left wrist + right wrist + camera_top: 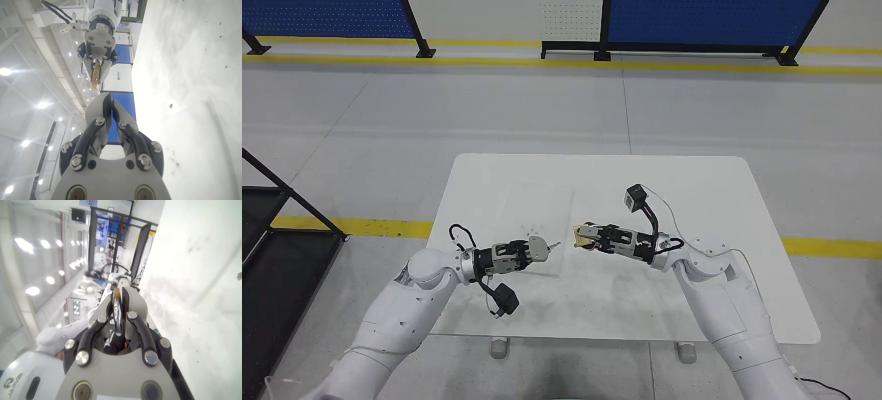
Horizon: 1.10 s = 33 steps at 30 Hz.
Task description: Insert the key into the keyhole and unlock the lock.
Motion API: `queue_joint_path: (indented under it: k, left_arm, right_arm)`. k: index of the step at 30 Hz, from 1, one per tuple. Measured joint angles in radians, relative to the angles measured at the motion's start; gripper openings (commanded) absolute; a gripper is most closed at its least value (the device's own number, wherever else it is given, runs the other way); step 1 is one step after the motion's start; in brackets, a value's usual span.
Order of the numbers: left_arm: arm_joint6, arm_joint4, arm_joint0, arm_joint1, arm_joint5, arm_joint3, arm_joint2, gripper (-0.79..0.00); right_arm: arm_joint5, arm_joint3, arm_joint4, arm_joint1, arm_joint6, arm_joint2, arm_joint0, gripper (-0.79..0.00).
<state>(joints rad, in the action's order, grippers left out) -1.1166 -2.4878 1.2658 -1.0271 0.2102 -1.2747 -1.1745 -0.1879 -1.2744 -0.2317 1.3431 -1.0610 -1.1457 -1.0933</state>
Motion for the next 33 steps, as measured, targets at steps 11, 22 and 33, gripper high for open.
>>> queue_joint_path:
  k: [11, 22, 33]
  left_arm:
    - [-0.078, -0.127, -0.046, 0.026, 0.041, -0.035, -0.043, -0.785]
    - [-0.182, -0.111, -0.11, 0.029, 0.031, -0.012, -0.011, -0.785]
    - [-0.212, -0.084, -0.134, 0.028, 0.061, 0.014, 0.021, -0.785]
  right_arm:
    - [0.0, 0.0, 0.0, 0.0, 0.0, 0.0, 0.0, -0.785]
    - [0.0, 0.0, 0.0, 0.0, 0.0, 0.0, 0.0, -0.785]
    - [0.016, -0.036, 0.041, -0.003, 0.045, 0.028, -0.015, -0.785]
